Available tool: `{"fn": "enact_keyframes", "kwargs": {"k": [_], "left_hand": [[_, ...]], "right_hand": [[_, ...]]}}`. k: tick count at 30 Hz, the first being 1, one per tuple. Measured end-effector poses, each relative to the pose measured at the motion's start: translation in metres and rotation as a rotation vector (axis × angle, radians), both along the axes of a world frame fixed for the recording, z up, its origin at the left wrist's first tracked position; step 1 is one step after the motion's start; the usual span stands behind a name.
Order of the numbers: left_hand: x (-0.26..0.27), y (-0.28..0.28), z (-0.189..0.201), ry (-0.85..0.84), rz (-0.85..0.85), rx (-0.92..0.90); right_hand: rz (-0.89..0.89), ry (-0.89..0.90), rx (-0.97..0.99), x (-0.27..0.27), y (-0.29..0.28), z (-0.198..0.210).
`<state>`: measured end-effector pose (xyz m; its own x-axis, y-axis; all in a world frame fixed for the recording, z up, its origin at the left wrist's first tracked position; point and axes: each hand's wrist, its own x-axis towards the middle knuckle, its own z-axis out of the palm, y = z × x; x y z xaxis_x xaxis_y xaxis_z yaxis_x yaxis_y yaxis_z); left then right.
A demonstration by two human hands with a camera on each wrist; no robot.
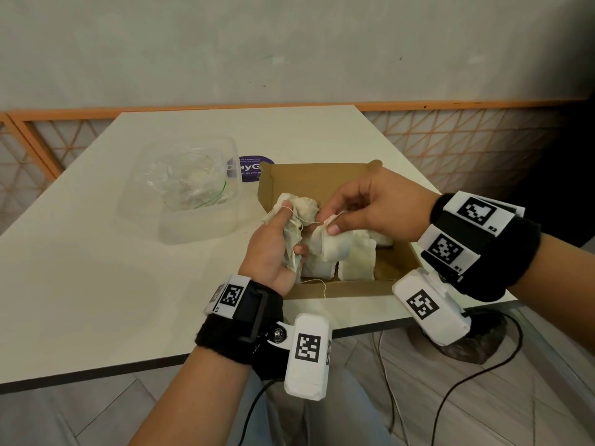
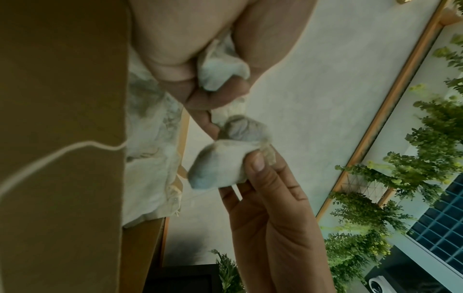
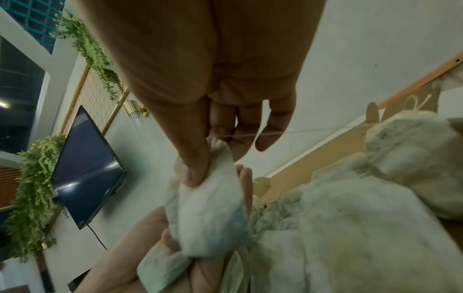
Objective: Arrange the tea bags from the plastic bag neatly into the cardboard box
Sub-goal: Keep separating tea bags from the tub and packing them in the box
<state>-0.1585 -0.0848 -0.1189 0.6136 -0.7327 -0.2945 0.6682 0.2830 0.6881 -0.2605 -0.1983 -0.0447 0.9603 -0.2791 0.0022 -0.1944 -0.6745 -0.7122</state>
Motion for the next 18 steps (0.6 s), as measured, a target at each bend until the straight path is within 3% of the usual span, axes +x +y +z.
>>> {"fn": "enact_keyframes", "kwargs": {"k": [5,8,18], "left_hand": [[0.002,0.001,-0.002,0.024,-0.010,0.005],[0.002,0.000,-0.002,0.021,-0.005,-0.007],[0.002,0.000,-0.003,-0.003,-0.007,-0.031]], "right_hand": [[-0.070,-0.058,0.007,0.013,0.001,-0.006],[-0.139,-0.070,-0.092,0.017,0.000,-0.009],[-0.172,-0.131,-0.111,0.014,0.000,0.001]]}}
